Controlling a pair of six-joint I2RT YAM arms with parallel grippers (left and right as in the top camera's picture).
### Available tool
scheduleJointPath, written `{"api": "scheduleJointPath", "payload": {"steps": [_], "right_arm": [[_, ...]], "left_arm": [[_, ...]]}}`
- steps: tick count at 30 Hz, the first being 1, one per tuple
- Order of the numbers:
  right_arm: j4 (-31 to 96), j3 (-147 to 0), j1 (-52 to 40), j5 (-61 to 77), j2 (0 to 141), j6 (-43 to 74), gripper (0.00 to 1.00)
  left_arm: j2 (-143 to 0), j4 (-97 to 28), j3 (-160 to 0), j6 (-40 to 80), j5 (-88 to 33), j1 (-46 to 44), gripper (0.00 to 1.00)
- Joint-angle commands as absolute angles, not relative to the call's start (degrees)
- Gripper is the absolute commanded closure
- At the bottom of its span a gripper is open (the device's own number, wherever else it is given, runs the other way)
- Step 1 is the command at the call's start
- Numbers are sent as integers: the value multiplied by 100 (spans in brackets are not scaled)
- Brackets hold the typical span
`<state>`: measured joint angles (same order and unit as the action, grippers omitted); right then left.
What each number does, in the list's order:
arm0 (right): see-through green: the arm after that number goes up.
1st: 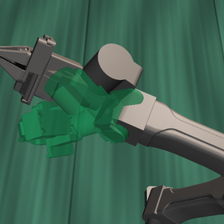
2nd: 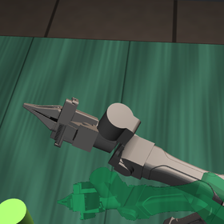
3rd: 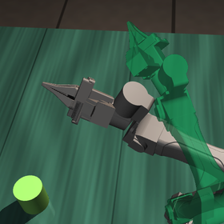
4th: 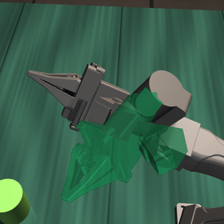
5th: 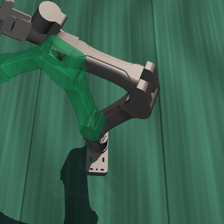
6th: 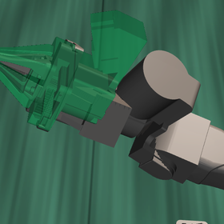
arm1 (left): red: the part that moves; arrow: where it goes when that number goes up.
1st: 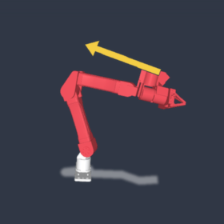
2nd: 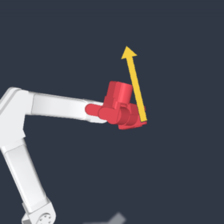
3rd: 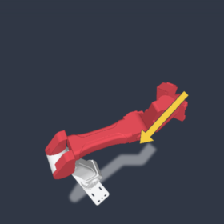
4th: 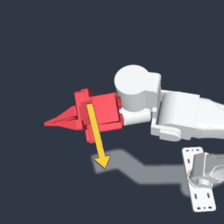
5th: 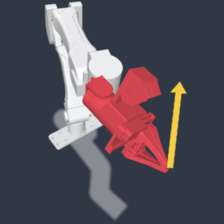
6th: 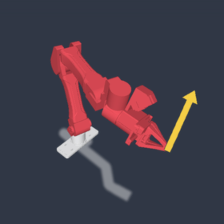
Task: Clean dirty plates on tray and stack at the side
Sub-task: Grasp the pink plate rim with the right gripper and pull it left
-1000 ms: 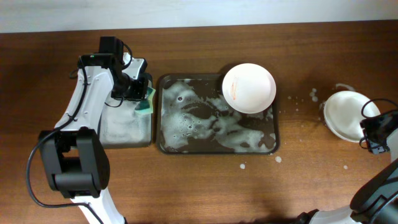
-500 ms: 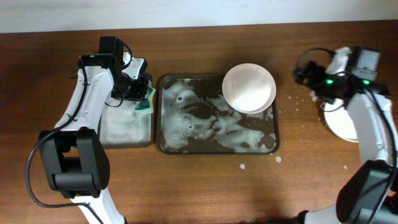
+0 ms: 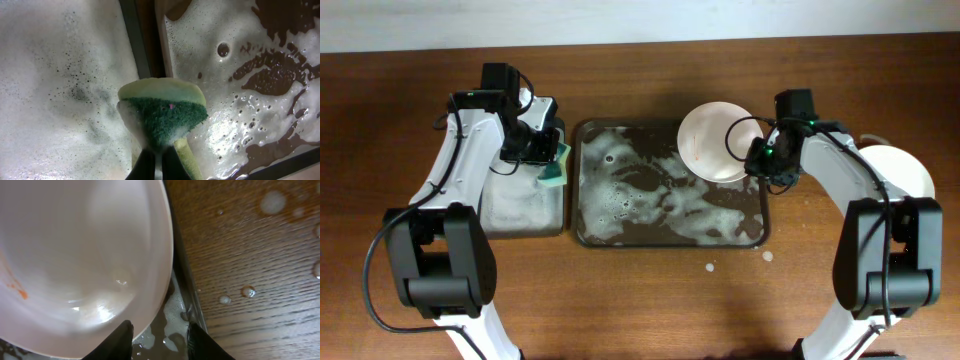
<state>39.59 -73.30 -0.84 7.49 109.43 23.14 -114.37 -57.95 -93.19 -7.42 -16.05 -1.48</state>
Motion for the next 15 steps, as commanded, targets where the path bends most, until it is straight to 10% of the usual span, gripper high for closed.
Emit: {"api": "scheduleJointPath", "payload": {"steps": [1, 10, 15], "right_arm": [[3828, -7328, -290, 637, 11091, 2366, 64], [3802, -7323, -423, 626, 11288, 2600, 96], [4412, -7325, -502, 1424, 11288, 2578, 96]], "left_arm": [[-11327, -5784, -9282, -670, -1610, -132, 100], [-11327, -5787, -9282, -670, -1610, -132, 100], [-11327, -5784, -9282, -672, -1610, -132, 100]]}}
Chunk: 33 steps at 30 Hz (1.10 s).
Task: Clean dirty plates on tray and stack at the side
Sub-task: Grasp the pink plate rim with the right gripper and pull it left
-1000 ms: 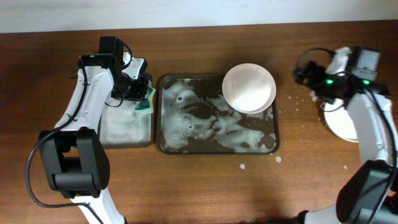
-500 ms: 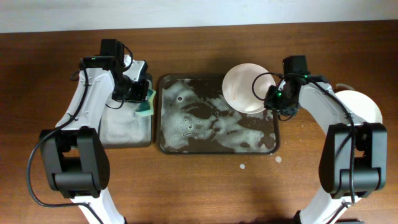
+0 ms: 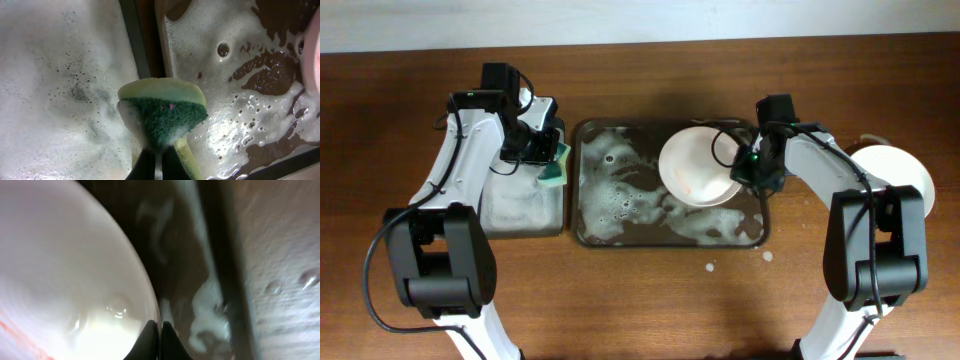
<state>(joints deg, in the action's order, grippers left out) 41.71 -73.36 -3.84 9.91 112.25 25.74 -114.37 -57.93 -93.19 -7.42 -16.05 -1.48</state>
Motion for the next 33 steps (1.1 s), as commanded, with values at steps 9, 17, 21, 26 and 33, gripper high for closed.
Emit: {"api": "scheduleJointPath", "payload": {"steps": [9, 17, 21, 26, 33], "right_arm": [[4713, -7332, -1328, 1693, 10704, 2375, 48], [3433, -7448, -1192, 980, 10781, -193, 47], [3227, -7448, -1192, 985, 11115, -410, 48], [3144, -7450, -1181, 987, 11277, -410, 59], [3076, -7450, -1116, 1140, 11474, -405, 73]], "left_arm": [[-11327, -5778, -9282, -672, -1608, -132, 100], [-11327, -5680, -9282, -670, -1610, -132, 100], [-11327, -5658, -9282, -670, -1610, -132, 100], [-11327, -5616, -9282, -670, -1610, -132, 100], [-11327, -5618, -9282, -670, -1612, -132, 100]]}}
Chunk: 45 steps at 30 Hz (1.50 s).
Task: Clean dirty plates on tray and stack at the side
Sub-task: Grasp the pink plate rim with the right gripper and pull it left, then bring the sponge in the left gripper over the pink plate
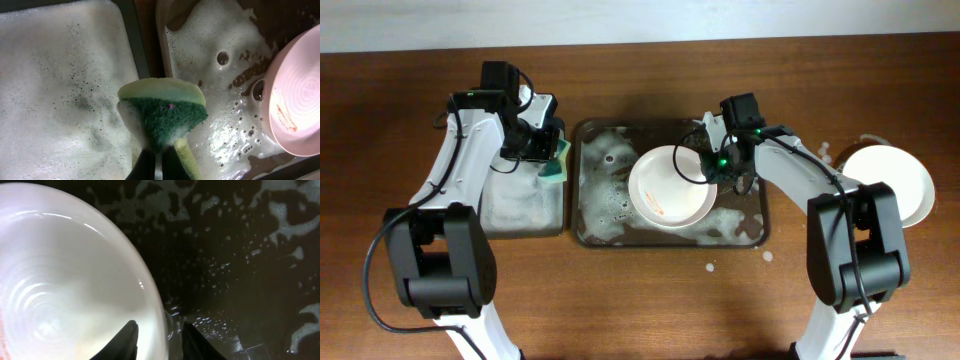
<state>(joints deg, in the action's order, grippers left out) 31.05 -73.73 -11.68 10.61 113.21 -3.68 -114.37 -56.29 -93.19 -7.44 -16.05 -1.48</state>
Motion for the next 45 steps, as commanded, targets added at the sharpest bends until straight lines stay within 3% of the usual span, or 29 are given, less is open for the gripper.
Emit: {"api": "scheduleJointPath", "payload": {"steps": [1, 8, 14, 18, 26, 34, 40, 45], "right_arm": [[3072, -7450, -1116, 1140, 11480, -403, 79], [3356, -7542, -1116, 1140, 11550, -12, 95], [3813, -7612, -1155, 1490, 11546, 2744, 96], [3815, -7590, -1382, 1057, 11548, 3780, 96], [3752, -7555, -1874, 655, 11568, 3865, 96], [3754, -7555, -1874, 567, 11568, 3861, 96], [3758, -7553, -1874, 561, 11568, 3795, 96], [3754, -7553, -1874, 530, 11568, 3795, 96]], "left_arm": [[-11327, -5618, -9282, -670, -1612, -132, 100], [-11327, -5618, -9282, -670, -1610, -132, 100], [-11327, -5618, -9282, -670, -1649, -134, 100], [-11327, -5616, -9282, -666, -1879, -150, 100], [-11358, -5148, -9282, -314, -2158, -1116, 100], [-11839, -4401, -9282, 176, -1494, -2202, 100], [-12551, -3570, -9282, 172, -1260, -2287, 100], [-12728, -3894, -9282, -268, -873, -2287, 100]]}}
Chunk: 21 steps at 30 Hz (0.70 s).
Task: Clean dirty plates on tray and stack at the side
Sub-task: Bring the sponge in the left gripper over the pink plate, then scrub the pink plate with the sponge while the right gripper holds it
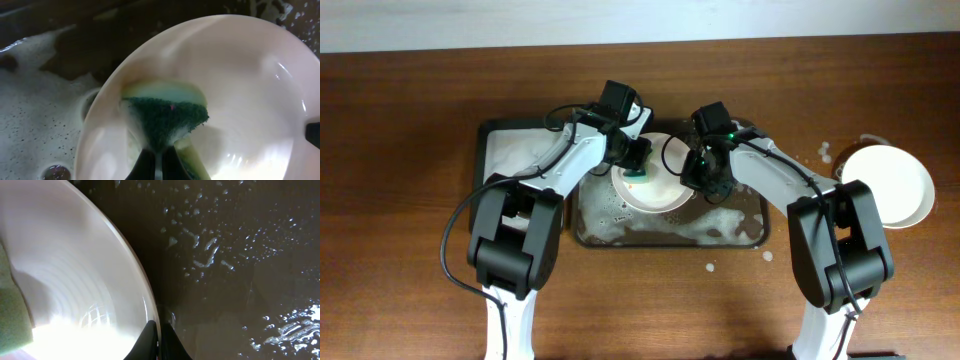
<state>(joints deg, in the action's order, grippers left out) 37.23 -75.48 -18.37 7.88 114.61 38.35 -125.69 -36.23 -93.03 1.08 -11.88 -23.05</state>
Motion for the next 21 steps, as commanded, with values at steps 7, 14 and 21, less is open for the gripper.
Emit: {"api": "scheduleJointPath", "payload": {"steps": [7, 14, 21], "right_arm": [[3750, -7553, -1874, 530, 11568, 3795, 96], [3752, -7555, -1874, 530, 11568, 3795, 96], [3723, -7555, -1874, 526, 11568, 3667, 96]], "left_arm": [[-12728, -4180, -9282, -1855, -1907, -2281, 100], [-12940, -2998, -9282, -123, 329, -2283, 100], [-13170, -3070, -9282, 200, 325, -2340, 100]]}}
